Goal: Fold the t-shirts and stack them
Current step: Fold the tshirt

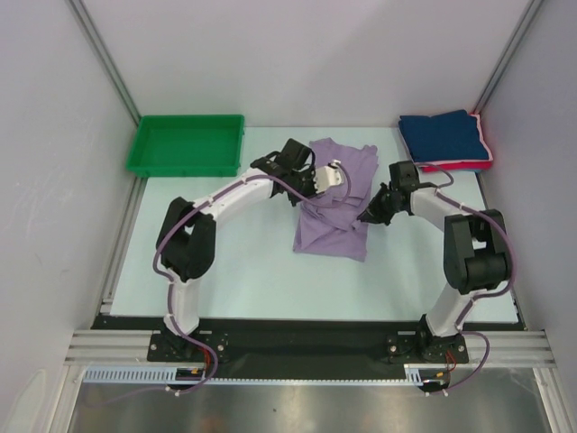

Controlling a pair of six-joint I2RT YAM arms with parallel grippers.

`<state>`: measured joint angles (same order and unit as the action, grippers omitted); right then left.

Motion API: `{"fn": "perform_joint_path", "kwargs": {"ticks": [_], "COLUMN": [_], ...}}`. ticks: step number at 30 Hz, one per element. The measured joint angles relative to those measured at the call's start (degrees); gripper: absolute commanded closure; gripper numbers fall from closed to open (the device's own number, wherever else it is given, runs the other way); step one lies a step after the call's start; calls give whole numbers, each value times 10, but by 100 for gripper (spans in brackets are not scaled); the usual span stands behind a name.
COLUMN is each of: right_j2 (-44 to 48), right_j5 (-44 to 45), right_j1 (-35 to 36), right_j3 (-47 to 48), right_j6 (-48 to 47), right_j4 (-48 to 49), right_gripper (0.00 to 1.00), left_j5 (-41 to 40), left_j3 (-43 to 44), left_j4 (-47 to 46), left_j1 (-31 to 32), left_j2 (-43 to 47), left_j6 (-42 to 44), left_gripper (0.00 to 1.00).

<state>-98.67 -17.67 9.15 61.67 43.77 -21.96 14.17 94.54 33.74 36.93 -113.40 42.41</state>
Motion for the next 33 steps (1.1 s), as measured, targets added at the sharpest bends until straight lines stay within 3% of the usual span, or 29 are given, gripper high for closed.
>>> {"fn": "perform_joint_path", "kwargs": {"ticks": [9,12,14,15,18,20,22,27,30,33], "right_j2": [-54,-67,-74,-78,-88,-93,-93,-77,-33,32], "right_j5": [-4,-6,-7,-8,-5,2,16,56,79,75], "right_j1": [-14,-16,-18,-18,-20,-24,-36,-68,-61,-17], "right_j3": [34,42,45,47,61,74,92,137,139,104], "right_j6": [-1,1,4,5,3,1,-4,-35,-63,-81], "right_j4": [1,6,8,9,6,3,-6,-31,-50,-45], "right_gripper": [97,86,78,73,67,64,63,63,70,77], "left_j5": [-32,-49,-57,-62,-71,-80,-92,-93,-33,34], "left_j3": [46,53,58,63,70,72,78,148,165,97], "left_j4": [-11,-24,-33,-37,-48,-54,-57,-33,-12,5], "left_j1": [-1,-2,-4,-5,-8,-9,-9,-20,-46,-68], "left_j2": [-75,-89,-95,-97,-103,-105,-107,-121,-99,-36], "left_j6": [2,1,1,0,-5,-14,-26,-89,-137,-165], "left_gripper": [100,99,91,76,54,52,46,45,45,46]}}
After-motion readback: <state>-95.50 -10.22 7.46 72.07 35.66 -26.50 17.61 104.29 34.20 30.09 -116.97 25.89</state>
